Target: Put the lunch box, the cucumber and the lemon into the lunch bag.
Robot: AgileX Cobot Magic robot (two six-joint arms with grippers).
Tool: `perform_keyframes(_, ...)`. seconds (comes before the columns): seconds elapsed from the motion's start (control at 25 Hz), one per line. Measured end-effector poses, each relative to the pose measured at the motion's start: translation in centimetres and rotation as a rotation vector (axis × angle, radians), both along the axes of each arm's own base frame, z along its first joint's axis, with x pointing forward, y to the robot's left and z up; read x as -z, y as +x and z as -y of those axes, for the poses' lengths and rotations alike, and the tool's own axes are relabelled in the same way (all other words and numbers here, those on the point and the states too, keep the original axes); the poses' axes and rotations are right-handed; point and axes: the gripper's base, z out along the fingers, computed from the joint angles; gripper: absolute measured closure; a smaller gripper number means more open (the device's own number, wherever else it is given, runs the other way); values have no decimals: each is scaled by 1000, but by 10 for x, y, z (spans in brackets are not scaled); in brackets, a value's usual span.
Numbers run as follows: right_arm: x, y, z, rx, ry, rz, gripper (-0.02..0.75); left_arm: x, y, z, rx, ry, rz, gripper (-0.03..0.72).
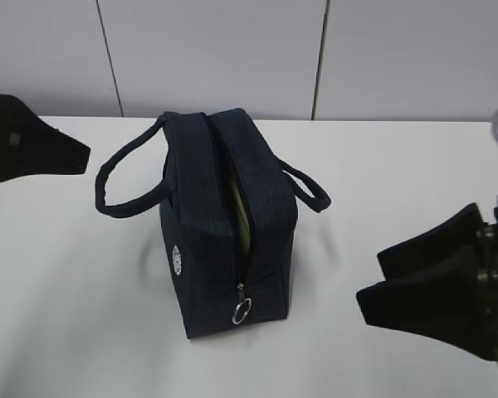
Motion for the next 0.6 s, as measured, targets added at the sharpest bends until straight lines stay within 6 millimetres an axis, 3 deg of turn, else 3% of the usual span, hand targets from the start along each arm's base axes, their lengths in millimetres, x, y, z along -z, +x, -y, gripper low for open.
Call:
perform_keyframes(0.4,50,46,-17,83,69,-212,304,-1,0,0,-7,-12,2,305)
perform_keyframes(0.6,77,55,-44,110,90,-297,304,-2,2,0,-22,-20,17,305)
